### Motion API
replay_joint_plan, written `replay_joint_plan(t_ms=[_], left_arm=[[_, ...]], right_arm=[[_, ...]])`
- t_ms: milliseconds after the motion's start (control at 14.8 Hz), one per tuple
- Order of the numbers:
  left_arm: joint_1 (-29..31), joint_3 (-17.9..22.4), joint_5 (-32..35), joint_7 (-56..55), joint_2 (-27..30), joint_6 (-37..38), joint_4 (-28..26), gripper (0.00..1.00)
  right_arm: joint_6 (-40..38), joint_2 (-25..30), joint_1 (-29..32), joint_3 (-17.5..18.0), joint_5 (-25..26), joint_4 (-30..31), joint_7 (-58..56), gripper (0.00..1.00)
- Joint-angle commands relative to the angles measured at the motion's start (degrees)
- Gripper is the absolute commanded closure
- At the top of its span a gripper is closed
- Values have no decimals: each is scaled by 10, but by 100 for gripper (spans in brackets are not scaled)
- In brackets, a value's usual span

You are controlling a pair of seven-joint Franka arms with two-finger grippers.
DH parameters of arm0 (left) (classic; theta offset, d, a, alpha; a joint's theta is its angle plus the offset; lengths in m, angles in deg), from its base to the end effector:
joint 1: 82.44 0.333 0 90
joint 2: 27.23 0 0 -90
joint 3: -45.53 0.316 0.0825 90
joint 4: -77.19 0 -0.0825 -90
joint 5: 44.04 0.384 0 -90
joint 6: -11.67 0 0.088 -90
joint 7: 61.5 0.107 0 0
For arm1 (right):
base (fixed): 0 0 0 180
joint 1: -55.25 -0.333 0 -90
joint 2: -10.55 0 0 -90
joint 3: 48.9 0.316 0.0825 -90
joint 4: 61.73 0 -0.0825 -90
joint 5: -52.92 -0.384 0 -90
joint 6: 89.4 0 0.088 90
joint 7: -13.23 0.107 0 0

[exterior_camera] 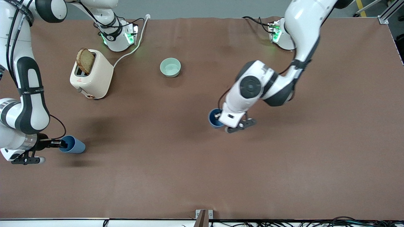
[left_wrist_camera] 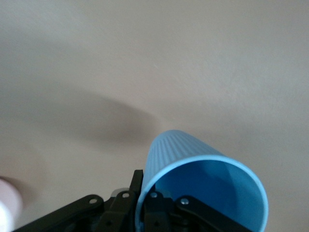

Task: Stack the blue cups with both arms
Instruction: 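Set the cup mid-table with the left gripper while the right gripper lifts, then carry the cup over the placed cup while the left gripper withdraws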

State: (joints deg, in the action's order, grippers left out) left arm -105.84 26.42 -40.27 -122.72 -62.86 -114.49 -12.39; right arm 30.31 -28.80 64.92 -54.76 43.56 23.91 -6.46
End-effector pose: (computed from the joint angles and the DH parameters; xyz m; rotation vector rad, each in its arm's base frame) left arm 0.5432 -0.4469 0.3012 2.9687 0.5282 -0.1149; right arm 0.6837 -0.1697 0.2598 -3.0447 -0.0084 0.0934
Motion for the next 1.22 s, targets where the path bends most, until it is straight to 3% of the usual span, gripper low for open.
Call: replay_joint_plan(t_ms=[0, 136, 271, 339, 407, 475, 610, 814, 949, 1153], left_arm=[[-28, 13, 48, -50, -44, -7, 26, 98], [-45, 13, 56, -79, -66, -28, 31, 93], [-52, 13, 56, -83, -73, -31, 31, 81], [-49, 13, 56, -83, -72, -31, 31, 52], [-46, 13, 57, -82, -66, -30, 31, 11], [-43, 15, 58, -78, -56, -23, 35, 0], [-28, 26, 63, -66, -15, 26, 50, 0], [19, 26, 70, -9, 69, 172, 105, 0], [61, 22, 65, 63, 139, 246, 107, 0], [134, 26, 70, 228, 232, 296, 105, 0]], right_arm=[[-41, 18, -1, 5, -9, 0, -9, 97], [-93, 68, -13, 9, -8, -4, -3, 97], [-119, 110, -39, 9, 0, -3, 44, 97], [-140, 128, -44, 11, 0, -3, 63, 97], [-158, 141, -57, 12, -1, -3, 68, 97], [-164, 153, -72, 14, -3, -3, 69, 97], [-164, 168, -82, 38, -7, -4, 114, 96], [-162, 179, -81, 117, -7, -5, 267, 97], [-153, 178, -83, 170, -6, -5, 333, 97], [-127, 176, -93, 232, -3, -3, 436, 97]])
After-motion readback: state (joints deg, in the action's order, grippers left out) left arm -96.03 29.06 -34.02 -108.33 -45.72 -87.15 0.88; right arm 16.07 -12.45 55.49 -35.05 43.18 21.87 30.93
